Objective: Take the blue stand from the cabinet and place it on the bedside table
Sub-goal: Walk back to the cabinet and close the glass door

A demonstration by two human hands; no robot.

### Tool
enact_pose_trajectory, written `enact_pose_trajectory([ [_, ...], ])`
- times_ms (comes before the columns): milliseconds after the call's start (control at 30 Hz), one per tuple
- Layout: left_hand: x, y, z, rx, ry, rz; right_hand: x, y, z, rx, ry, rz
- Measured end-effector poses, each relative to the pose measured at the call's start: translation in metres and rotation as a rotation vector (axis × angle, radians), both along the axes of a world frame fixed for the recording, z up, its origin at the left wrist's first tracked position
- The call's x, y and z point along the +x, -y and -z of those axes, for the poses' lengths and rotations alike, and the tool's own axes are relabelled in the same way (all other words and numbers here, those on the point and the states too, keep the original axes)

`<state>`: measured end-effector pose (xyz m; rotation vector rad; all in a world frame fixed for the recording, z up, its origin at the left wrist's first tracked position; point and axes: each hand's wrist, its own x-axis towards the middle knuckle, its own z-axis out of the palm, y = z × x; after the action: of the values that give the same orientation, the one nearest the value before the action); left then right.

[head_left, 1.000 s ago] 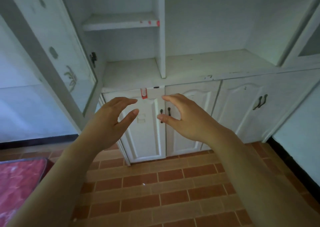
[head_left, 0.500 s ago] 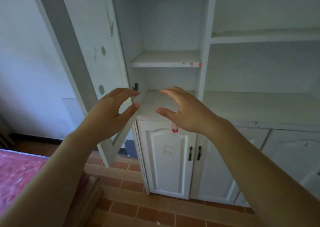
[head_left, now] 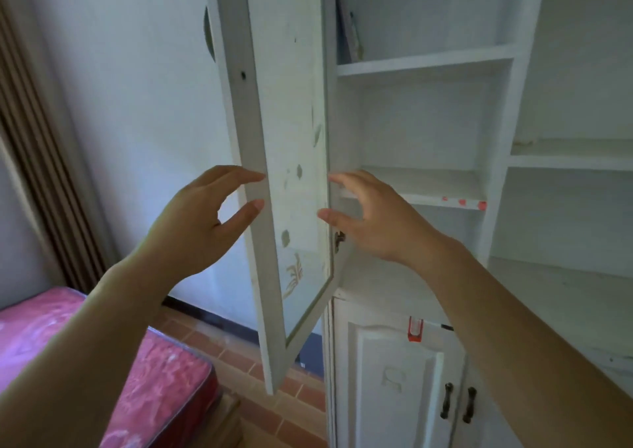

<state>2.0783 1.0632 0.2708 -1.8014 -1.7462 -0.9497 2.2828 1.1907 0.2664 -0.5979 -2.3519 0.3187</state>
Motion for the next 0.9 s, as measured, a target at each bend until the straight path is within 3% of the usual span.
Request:
enact_pose_trajectory([
  [533,-0.103,-0.026,-0.067,0.150,0.324,0.057,-0.104,0.007,-0.092,0.252,-0.186,0.006],
  [900,-0.126,-0.056,-0.066,0.106,0.361,0.210,-0.145,0.000,-0.094,0.318,-0.193,0.057],
])
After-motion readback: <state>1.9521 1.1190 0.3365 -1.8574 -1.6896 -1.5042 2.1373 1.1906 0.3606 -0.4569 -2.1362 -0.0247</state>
